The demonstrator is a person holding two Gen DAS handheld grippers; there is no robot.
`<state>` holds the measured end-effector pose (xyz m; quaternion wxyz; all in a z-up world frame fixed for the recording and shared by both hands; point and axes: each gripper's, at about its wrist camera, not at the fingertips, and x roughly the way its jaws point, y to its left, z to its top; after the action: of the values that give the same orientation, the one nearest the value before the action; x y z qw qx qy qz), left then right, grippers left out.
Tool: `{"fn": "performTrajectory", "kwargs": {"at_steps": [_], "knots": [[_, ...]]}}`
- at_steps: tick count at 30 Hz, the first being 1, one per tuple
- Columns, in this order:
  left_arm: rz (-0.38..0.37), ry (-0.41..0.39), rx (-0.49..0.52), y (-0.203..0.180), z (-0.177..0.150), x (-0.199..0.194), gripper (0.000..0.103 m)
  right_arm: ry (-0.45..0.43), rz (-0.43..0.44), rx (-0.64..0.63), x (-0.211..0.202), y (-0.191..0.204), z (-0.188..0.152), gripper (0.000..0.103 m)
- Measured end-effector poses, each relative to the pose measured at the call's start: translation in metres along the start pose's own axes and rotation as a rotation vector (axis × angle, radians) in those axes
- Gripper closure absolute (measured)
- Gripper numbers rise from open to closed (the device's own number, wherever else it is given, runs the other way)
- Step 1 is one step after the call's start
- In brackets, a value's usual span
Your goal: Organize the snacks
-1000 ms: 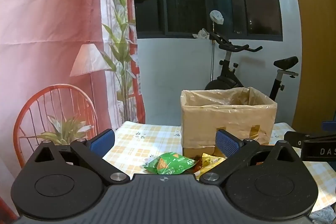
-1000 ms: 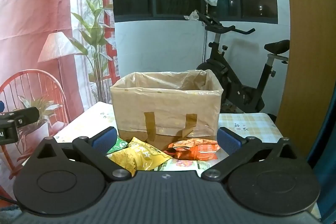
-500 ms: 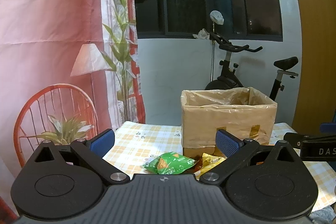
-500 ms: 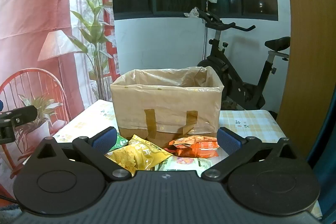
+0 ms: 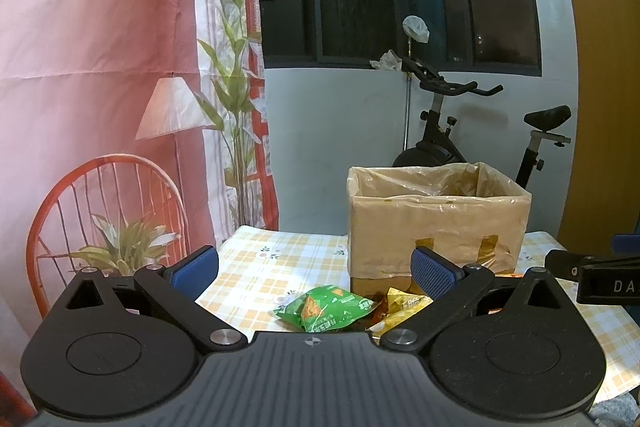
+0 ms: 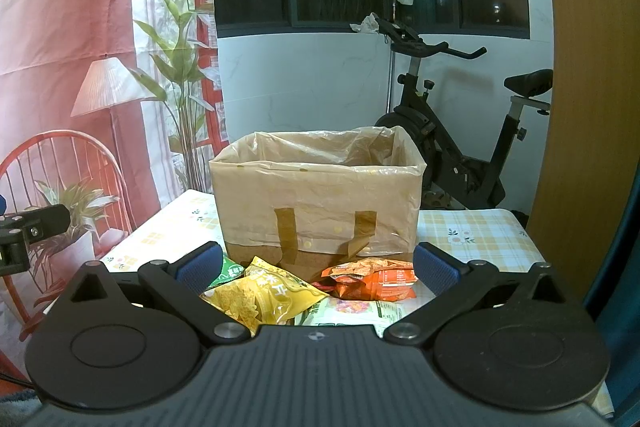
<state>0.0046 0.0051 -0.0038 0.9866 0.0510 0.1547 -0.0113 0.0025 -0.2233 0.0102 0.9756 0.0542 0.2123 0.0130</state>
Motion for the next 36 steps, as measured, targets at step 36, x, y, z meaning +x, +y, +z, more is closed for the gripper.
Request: {"fn": "performTrajectory", "kwargs": {"at_steps": [36], "knots": [[0.001,0.018,-0.01,0.0012,-0.0041,0.0002,0.0,0.011,0.003,0.003,0.0032,0.0023,-0.0055,0.0]]}}
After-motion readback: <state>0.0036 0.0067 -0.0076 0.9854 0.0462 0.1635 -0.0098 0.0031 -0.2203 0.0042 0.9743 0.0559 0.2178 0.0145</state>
